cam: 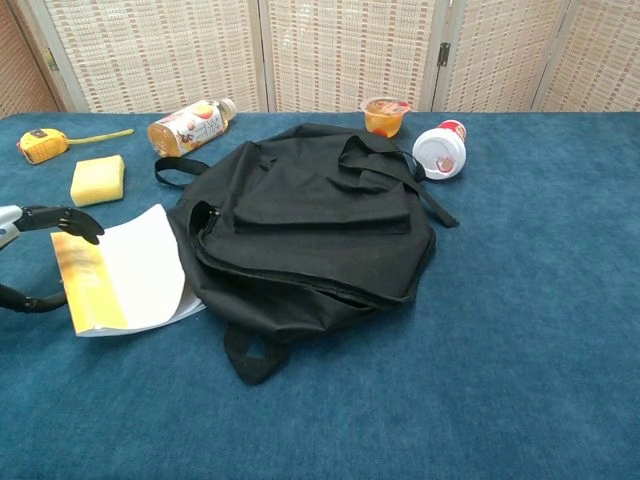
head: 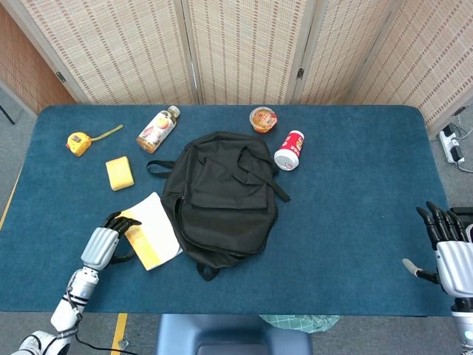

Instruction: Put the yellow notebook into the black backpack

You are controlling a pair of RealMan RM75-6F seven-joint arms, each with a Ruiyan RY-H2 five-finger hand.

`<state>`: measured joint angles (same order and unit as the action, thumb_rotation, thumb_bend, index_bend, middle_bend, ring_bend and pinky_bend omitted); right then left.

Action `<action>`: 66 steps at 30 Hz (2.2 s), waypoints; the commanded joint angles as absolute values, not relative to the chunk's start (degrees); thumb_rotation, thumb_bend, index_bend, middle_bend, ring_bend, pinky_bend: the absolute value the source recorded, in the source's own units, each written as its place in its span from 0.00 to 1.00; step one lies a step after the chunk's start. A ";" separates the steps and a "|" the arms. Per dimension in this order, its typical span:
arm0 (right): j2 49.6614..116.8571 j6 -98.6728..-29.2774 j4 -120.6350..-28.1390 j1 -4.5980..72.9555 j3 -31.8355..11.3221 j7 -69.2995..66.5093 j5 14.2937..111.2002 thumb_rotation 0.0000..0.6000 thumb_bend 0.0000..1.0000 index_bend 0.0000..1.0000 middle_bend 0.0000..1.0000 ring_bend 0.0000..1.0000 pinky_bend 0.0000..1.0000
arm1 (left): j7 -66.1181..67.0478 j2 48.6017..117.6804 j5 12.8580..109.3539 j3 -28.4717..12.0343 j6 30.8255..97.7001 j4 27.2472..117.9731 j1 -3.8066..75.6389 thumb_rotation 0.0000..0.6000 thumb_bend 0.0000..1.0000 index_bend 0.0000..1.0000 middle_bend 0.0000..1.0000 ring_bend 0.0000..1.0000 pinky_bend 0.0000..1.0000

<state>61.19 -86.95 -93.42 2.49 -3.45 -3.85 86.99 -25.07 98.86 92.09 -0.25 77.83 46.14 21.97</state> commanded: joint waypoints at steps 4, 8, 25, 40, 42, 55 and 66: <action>61.28 -86.88 -93.17 2.45 -3.47 -4.29 86.88 1.00 0.07 0.00 0.04 0.05 0.03 | -24.53 100.25 92.42 -0.45 77.91 44.79 23.10 1.00 0.36 0.33 0.35 0.27 0.16; 61.33 -86.69 -93.02 2.54 -3.43 -4.51 86.97 1.00 0.07 0.00 0.04 0.05 0.03 | -24.17 100.99 92.74 -0.53 78.15 44.15 23.85 1.00 0.37 0.35 0.35 0.27 0.16; 61.52 -86.25 -92.53 2.52 -3.53 -5.01 86.37 1.00 0.07 0.00 0.04 0.05 0.03 | -25.58 104.53 91.54 -1.68 81.19 40.10 23.70 1.00 0.33 0.59 0.43 0.34 0.19; 61.32 -86.72 -92.78 2.35 -3.56 -5.12 86.74 1.00 0.07 0.00 0.04 0.05 0.03 | -26.07 105.57 91.74 -0.81 82.08 37.85 23.29 1.00 0.44 0.64 0.46 0.36 0.19; 61.31 -86.65 -92.85 2.44 -3.52 -5.07 86.94 1.00 0.07 0.00 0.04 0.05 0.02 | -26.14 105.59 91.76 -0.77 82.39 37.65 23.17 1.00 0.48 0.64 0.46 0.36 0.19; 61.43 -83.17 -95.65 6.63 -2.03 -8.24 94.23 1.00 0.10 0.02 0.07 0.09 0.02 | -23.39 103.14 93.58 -0.15 91.66 36.68 20.11 1.00 0.54 0.67 0.50 0.38 0.20; 68.41 -68.44 -100.18 18.13 -2.57 -5.79 97.43 1.00 0.28 0.13 0.11 0.11 0.03 | -22.69 100.20 94.10 -1.73 99.03 38.07 18.98 1.00 0.55 0.68 0.51 0.39 0.20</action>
